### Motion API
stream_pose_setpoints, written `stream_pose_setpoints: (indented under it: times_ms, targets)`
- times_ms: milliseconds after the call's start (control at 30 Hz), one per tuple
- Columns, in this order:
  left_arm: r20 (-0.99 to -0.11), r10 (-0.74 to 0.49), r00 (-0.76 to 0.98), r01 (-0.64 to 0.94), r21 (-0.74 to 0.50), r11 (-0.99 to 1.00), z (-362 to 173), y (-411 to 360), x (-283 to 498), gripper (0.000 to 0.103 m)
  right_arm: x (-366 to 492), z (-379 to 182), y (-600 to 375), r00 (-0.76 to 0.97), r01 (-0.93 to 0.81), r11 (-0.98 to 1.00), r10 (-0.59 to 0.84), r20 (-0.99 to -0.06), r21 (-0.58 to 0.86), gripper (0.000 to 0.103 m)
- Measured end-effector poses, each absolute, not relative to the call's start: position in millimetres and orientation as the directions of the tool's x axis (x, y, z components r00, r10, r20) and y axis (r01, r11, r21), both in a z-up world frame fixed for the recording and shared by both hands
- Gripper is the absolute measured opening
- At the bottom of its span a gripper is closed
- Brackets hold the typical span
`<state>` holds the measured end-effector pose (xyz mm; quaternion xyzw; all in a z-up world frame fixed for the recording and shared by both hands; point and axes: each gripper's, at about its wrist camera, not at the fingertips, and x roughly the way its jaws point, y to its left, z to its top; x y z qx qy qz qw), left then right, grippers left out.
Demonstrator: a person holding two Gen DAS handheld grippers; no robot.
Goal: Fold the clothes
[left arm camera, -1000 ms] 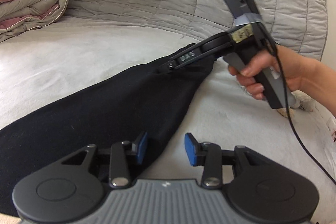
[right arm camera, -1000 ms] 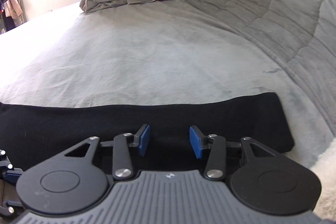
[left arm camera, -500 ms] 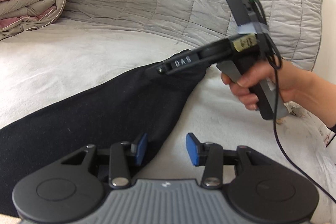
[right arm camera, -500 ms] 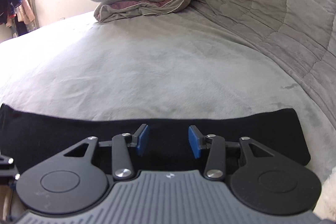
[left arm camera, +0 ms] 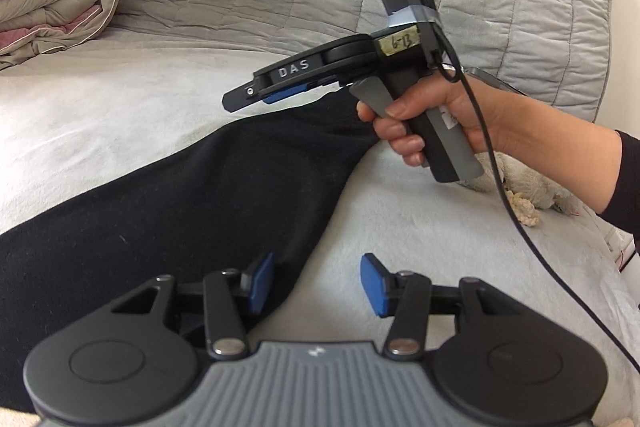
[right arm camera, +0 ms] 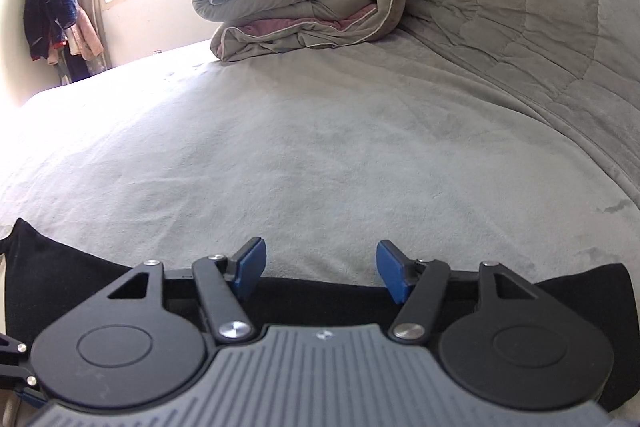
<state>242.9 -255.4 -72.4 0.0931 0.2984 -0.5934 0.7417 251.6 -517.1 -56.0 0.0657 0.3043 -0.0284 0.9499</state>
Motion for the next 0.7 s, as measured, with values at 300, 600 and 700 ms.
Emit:
stream_pose_setpoints:
  times_ms: [300,600,700]
  targets:
    - [-0.547,-0.83,0.107,0.937,-0.224,0.269,-72.2,-255.4,243.9,0.058,213.6,-57.5,-509.6,0.818,0.038,0.989,0.05,-0.574,0.14,0.067]
    - [-0.469,-0.849,0.245,0.873,-0.274,0.404,-47.9,-229.4,242.4,0.067,198.6,-42.8,-494.3,0.804,0.121,0.98,-0.004,-0.594,0.157,0.07]
    - [-0.419,-0.847,0.326,0.826,-0.309,0.471,-28.7,-200.2,238.7,0.076,192.8,-25.8,-478.3,0.814,0.099,0.982,0.012,-0.58,0.16,0.073]
